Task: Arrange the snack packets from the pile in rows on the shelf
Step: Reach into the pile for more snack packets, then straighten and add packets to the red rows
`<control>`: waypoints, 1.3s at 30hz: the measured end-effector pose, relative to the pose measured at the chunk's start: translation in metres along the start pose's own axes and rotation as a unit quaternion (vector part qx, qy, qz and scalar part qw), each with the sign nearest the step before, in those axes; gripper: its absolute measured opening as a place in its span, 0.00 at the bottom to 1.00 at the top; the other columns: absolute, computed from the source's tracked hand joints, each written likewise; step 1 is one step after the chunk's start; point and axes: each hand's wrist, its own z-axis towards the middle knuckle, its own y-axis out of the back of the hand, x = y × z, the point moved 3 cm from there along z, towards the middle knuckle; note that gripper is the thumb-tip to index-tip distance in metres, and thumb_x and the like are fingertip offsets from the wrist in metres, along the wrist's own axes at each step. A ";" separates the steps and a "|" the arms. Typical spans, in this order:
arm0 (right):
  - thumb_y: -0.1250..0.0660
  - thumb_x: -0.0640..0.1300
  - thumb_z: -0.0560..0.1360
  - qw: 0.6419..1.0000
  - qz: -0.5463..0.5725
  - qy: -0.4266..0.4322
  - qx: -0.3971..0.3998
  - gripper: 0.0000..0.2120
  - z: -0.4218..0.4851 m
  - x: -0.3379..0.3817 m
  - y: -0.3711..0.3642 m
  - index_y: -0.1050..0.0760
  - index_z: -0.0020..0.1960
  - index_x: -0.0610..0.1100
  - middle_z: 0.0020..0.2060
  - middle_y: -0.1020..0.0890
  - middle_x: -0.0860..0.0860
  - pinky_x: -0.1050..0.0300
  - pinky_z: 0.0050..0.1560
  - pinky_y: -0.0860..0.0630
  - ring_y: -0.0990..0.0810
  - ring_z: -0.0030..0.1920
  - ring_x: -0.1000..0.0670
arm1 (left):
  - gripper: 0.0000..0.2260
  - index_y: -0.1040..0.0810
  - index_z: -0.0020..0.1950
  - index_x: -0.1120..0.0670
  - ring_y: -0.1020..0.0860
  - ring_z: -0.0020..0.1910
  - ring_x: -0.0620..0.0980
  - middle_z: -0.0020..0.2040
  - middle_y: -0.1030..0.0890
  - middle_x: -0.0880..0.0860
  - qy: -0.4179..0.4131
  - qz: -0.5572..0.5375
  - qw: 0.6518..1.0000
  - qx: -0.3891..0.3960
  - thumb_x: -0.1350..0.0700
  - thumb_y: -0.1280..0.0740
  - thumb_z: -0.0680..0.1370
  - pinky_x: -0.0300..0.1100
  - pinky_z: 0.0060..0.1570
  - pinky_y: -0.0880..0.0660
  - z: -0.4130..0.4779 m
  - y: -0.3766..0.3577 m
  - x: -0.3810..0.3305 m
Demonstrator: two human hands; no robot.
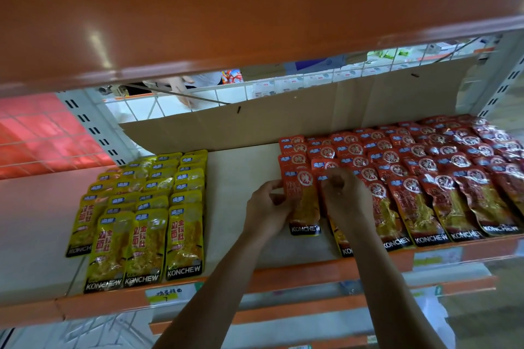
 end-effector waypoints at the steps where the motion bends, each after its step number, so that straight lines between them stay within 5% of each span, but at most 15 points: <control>1: 0.38 0.41 0.79 1.000 -0.008 0.004 -0.009 0.12 0.000 0.000 0.001 0.25 0.61 0.44 0.51 0.19 0.48 0.59 0.43 0.30 0.23 0.47 0.50 | 0.17 0.24 0.60 0.49 0.19 0.46 0.44 0.50 0.17 0.49 -0.002 0.018 1.000 0.002 0.50 0.27 0.73 0.39 0.47 0.21 -0.003 0.001 0.002; 7: 0.38 0.39 0.78 0.998 -0.044 0.028 -0.033 0.12 -0.001 -0.001 -0.003 0.24 0.61 0.41 0.53 0.19 0.45 0.57 0.48 0.29 0.22 0.53 0.46 | 0.17 0.23 0.61 0.52 0.21 0.41 0.40 0.48 0.17 0.48 -0.032 0.110 0.993 -0.025 0.50 0.28 0.74 0.32 0.41 0.25 -0.010 -0.001 0.002; 11: 0.38 0.38 0.77 0.997 -0.061 0.031 -0.029 0.14 0.000 -0.003 -0.008 0.25 0.62 0.42 0.56 0.20 0.46 0.55 0.52 0.29 0.23 0.57 0.44 | 0.18 0.23 0.61 0.52 0.19 0.45 0.46 0.48 0.16 0.50 -0.044 0.167 0.984 -0.052 0.49 0.28 0.74 0.41 0.50 0.22 -0.014 -0.003 0.000; 22: 0.35 0.38 0.76 0.991 -0.103 0.077 -0.024 0.14 -0.013 0.016 -0.027 0.24 0.61 0.43 0.55 0.20 0.46 0.51 0.56 0.27 0.24 0.57 0.45 | 0.19 0.24 0.63 0.53 0.18 0.49 0.49 0.50 0.16 0.52 -0.071 0.262 0.960 -0.064 0.43 0.34 0.77 0.42 0.49 0.24 -0.010 0.009 -0.006; 28: 0.35 0.39 0.76 0.980 -0.125 0.154 0.015 0.15 -0.031 0.054 -0.078 0.25 0.63 0.42 0.60 0.22 0.46 0.54 0.60 0.33 0.28 0.63 0.44 | 0.13 0.20 0.57 0.57 0.20 0.48 0.55 0.49 0.18 0.56 -0.188 0.289 0.924 -0.163 0.53 0.32 0.75 0.47 0.46 0.22 -0.012 0.070 -0.005; 34: 0.31 0.34 0.69 0.958 -0.102 0.263 0.055 0.16 -0.061 0.115 -0.156 0.22 0.57 0.38 0.54 0.18 0.43 0.49 0.57 0.26 0.23 0.57 0.39 | 0.13 0.20 0.55 0.56 0.22 0.48 0.59 0.47 0.19 0.56 -0.182 0.362 0.883 -0.239 0.55 0.29 0.72 0.48 0.42 0.23 -0.023 0.162 0.018; 39: 0.29 0.34 0.65 0.932 -0.113 0.333 0.091 0.17 -0.095 0.177 -0.239 0.21 0.54 0.38 0.51 0.19 0.39 0.46 0.55 0.25 0.22 0.54 0.36 | 0.15 0.21 0.51 0.54 0.21 0.47 0.60 0.46 0.19 0.54 -0.148 0.393 0.864 -0.277 0.49 0.39 0.70 0.49 0.43 0.23 -0.032 0.265 0.056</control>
